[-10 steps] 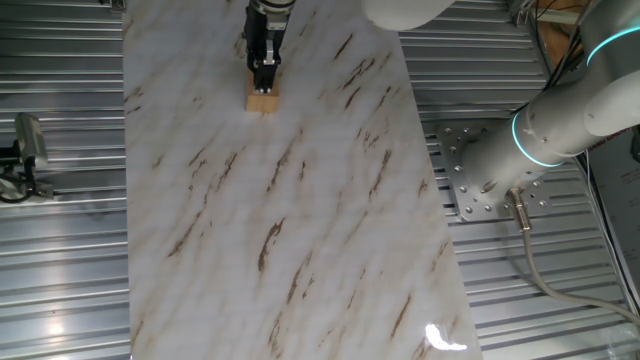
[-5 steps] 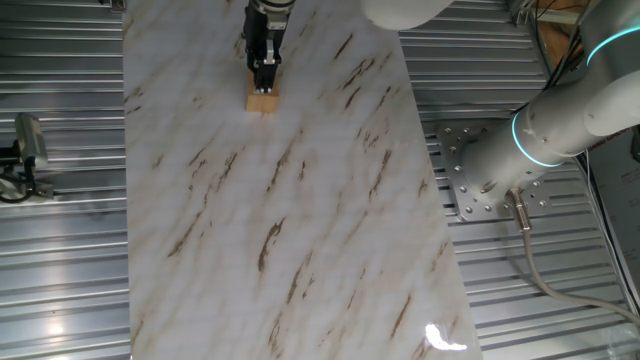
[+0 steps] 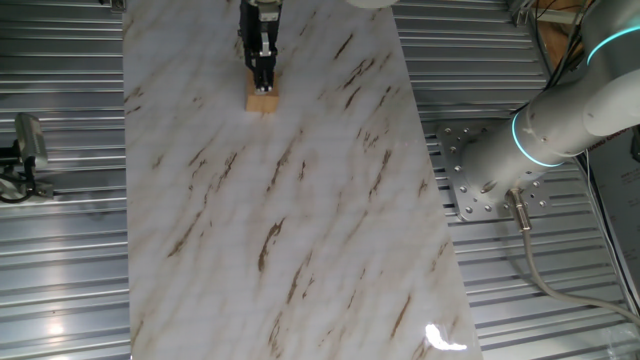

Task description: Hold a small block with the gripper and sweep it from left to right on the table

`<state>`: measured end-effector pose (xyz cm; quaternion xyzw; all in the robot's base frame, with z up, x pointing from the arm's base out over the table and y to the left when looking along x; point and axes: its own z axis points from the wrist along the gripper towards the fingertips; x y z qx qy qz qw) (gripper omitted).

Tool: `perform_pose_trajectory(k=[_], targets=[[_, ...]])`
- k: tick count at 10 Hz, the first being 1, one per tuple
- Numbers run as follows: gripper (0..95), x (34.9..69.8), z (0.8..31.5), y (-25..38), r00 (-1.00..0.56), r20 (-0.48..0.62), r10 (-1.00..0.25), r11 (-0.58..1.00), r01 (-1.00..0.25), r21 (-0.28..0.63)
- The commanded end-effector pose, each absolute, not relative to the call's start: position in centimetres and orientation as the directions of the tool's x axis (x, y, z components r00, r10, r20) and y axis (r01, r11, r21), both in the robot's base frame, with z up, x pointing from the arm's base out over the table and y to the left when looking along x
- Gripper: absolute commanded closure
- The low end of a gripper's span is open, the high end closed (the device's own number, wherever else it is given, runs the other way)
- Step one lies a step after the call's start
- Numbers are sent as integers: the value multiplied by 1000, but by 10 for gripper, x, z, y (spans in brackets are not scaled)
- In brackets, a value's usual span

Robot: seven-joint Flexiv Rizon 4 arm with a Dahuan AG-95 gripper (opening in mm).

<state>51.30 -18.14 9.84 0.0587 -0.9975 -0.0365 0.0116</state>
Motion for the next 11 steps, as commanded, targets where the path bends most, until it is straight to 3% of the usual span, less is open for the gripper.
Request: perform_pose_trajectory(k=[1,6,11], targets=[[0,514,98,-181,-990,60,-130,989,-126,73],[0,514,98,-181,-993,69,-98,995,-99,-6],[0,514,98,-181,-996,45,-76,997,-77,-19]])
